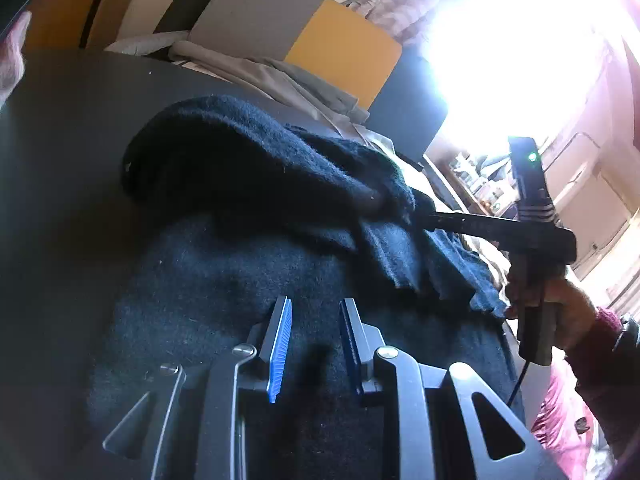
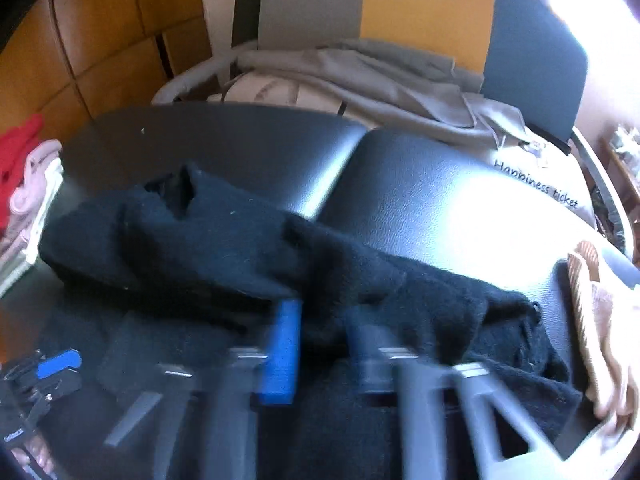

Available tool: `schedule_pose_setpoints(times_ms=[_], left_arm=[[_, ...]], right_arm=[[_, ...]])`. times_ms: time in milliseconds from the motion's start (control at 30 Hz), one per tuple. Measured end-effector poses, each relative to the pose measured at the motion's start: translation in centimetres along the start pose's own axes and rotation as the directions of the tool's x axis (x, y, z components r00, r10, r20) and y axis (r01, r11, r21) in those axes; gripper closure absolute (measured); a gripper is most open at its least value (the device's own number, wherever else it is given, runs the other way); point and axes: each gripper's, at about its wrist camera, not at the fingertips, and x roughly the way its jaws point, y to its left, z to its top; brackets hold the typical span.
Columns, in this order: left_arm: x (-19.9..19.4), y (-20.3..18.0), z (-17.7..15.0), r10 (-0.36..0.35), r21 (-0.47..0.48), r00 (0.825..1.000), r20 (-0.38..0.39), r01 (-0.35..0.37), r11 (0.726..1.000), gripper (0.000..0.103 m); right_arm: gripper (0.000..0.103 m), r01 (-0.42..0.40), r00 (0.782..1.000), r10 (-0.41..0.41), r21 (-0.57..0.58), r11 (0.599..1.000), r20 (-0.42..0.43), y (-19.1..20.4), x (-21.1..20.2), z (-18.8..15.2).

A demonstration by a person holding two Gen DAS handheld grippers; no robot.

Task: Fold clothes
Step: 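Grasp the sweater edge with the right gripper and fold it over the body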

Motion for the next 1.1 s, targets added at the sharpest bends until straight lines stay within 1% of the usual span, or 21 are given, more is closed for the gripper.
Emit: schedule_pose_setpoints(times_ms=[67, 167, 267, 333, 367, 433, 467, 500, 533, 600, 633, 700, 733, 767, 800, 833, 867, 933, 1000, 1033, 1100], left_arm=[[-0.2, 0.2, 0.0, -0.007, -0.005, 1.000, 0.003, 0.007, 1.000, 0.079], [-0.4, 0.6, -0.1, -0.030, -0.024, 1.000, 0.006, 0.030, 0.999, 0.079], [-0.5, 0.9, -0.1, -0.044, -0.037, 0.999, 0.009, 0.045, 0.998, 0.079], [-0.6, 1.0, -0.1, -0.051, -0.042, 0.999, 0.010, 0.051, 0.998, 0.079], [-0.6, 1.1, -0.1, -0.058, -0.049, 0.998, 0.010, 0.058, 0.997, 0.079], [-0.7, 1.4, -0.1, -0.076, -0.065, 0.997, 0.011, 0.077, 0.995, 0.079], [-0.7, 1.6, -0.1, -0.087, -0.074, 0.996, 0.012, 0.088, 0.993, 0.079], [-0.7, 1.7, -0.1, -0.094, -0.080, 0.995, 0.013, 0.095, 0.992, 0.079], [-0.8, 1.8, -0.1, -0.101, -0.084, 0.995, 0.014, 0.101, 0.991, 0.079], [-0.8, 1.9, -0.2, -0.103, -0.086, 0.995, 0.014, 0.104, 0.991, 0.079], [-0.9, 1.9, -0.2, -0.102, -0.085, 0.995, 0.014, 0.102, 0.991, 0.079], [-0.9, 1.9, -0.2, -0.102, -0.084, 0.995, 0.015, 0.102, 0.991, 0.079], [-0.9, 2.0, -0.2, -0.103, -0.085, 0.995, 0.016, 0.104, 0.991, 0.079], [-0.9, 2.0, -0.2, -0.103, -0.086, 0.995, 0.016, 0.104, 0.991, 0.079], [-0.9, 2.0, -0.2, -0.104, -0.086, 0.994, 0.017, 0.105, 0.991, 0.079], [-0.8, 2.0, -0.2, -0.104, -0.085, 0.994, 0.017, 0.105, 0.991, 0.079], [-0.8, 2.0, -0.2, -0.103, -0.084, 0.995, 0.017, 0.104, 0.991, 0.079], [-0.8, 2.1, -0.3, -0.103, -0.085, 0.995, 0.017, 0.104, 0.991, 0.079], [-0.8, 2.1, -0.2, -0.104, -0.087, 0.994, 0.017, 0.105, 0.991, 0.079], [-0.8, 2.1, -0.2, -0.105, -0.088, 0.994, 0.016, 0.106, 0.990, 0.079], [-0.8, 2.2, -0.1, -0.107, -0.091, 0.994, 0.015, 0.108, 0.990, 0.079]], right_arm=[[0.092, 0.006, 1.000, -0.006, -0.038, 0.999, 0.010, 1.0, -1.4, 0.4], [0.092, -0.041, 0.996, 0.043, -0.023, 0.999, 0.083, 1.2, -6.0, 1.3], [0.092, -0.139, 0.976, 0.129, 0.049, 0.989, 0.174, 0.3, -11.9, 1.7], [0.092, -0.184, 0.966, 0.162, 0.094, 0.978, 0.203, -0.4, -14.5, 1.3], [0.092, -0.216, 0.961, 0.186, 0.137, 0.967, 0.205, -1.1, -15.1, 0.6], [0.090, -0.288, 0.949, 0.242, 0.243, 0.926, 0.201, -2.8, -15.8, -1.3], [0.088, -0.282, 0.953, 0.232, 0.287, 0.916, 0.195, -3.6, -15.8, -2.8], [0.083, -0.244, 0.964, 0.196, 0.310, 0.919, 0.178, -4.3, -15.6, -4.3], [0.081, -0.215, 0.972, 0.170, 0.331, 0.919, 0.161, -4.8, -15.4, -5.8], [0.081, -0.173, 0.983, 0.132, 0.379, 0.909, 0.130, -5.7, -14.6, -8.7], [0.081, -0.149, 0.987, 0.113, 0.379, 0.913, 0.116, -5.8, -14.4, -9.9], [0.079, -0.100, 0.993, 0.073, 0.354, 0.930, 0.089, -5.3, -14.0, -12.1], [0.068, -0.086, 0.994, 0.061, 0.328, 0.941, 0.086, -4.9, -14.0, -12.8], [0.060, -0.077, 0.995, 0.054, 0.294, 0.953, 0.088, -4.2, -14.0, -13.2], [0.045, -0.069, 0.995, 0.046, 0.260, 0.963, 0.090, -3.6, -14.0, -13.6], [0.037, -0.069, 0.994, 0.049, 0.223, 0.972, 0.097, -3.0, -13.9, -13.5], [0.035, -0.075, 0.993, 0.056, 0.184, 0.980, 0.105, -2.3, -13.7, -13.3], [0.028, -0.092, 0.990, 0.079, 0.110, 0.990, 0.119, -1.1, -13.2, -12.6], [0.020, -0.119, 0.987, 0.114, 0.038, 0.992, 0.115, 0.6, -11.6, -11.2], [0.020, -0.132, 0.985, 0.131, 0.002, 0.991, 0.110, 1.5, -10.7, -10.5], [0.020, -0.126, 0.986, 0.135, -0.088, 0.988, 0.093, 3.6, -8.8, -9.3]])
